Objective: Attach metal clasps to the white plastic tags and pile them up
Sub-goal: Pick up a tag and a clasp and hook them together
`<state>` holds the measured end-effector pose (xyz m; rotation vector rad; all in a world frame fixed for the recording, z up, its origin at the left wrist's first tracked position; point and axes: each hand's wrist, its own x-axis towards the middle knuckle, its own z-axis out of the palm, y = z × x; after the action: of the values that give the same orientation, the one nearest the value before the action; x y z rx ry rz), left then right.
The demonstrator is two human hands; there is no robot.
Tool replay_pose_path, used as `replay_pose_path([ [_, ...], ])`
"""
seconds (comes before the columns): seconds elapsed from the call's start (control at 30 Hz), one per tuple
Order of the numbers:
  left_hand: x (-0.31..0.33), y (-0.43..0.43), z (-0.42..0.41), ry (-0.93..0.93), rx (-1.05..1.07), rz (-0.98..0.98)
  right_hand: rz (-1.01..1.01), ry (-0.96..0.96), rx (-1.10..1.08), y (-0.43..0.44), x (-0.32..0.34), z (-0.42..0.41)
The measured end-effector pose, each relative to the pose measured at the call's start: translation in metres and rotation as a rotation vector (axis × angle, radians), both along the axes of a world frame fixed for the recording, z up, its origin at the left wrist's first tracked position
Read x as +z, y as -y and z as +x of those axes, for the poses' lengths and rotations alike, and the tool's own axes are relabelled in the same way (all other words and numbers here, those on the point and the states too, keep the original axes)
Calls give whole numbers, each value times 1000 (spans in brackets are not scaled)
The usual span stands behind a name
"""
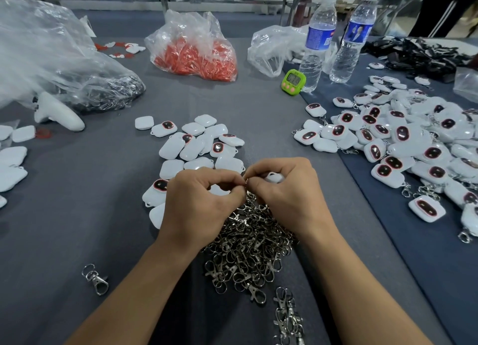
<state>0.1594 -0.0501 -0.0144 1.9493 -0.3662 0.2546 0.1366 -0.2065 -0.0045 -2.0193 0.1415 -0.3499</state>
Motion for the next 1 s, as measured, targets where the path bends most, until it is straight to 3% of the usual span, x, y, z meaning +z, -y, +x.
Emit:
replay_pose_path([
  [0.27,1,3,0,-22,-13,-83,72,2,72,-1,3,-2],
  [0.43,1,1,3,31,198,-103,132,-31,-2,-5,-1,1],
  [0.53,-1,-5,6,138,295,38,238,-62,-52,-1,-5,5],
  [0.67,-7,-2,3,315,174,338,172,-93,-167,1,-10,6],
  [1.0,-9,-1,5,226,-20,512,145,104,-114,-6,-2,2],
])
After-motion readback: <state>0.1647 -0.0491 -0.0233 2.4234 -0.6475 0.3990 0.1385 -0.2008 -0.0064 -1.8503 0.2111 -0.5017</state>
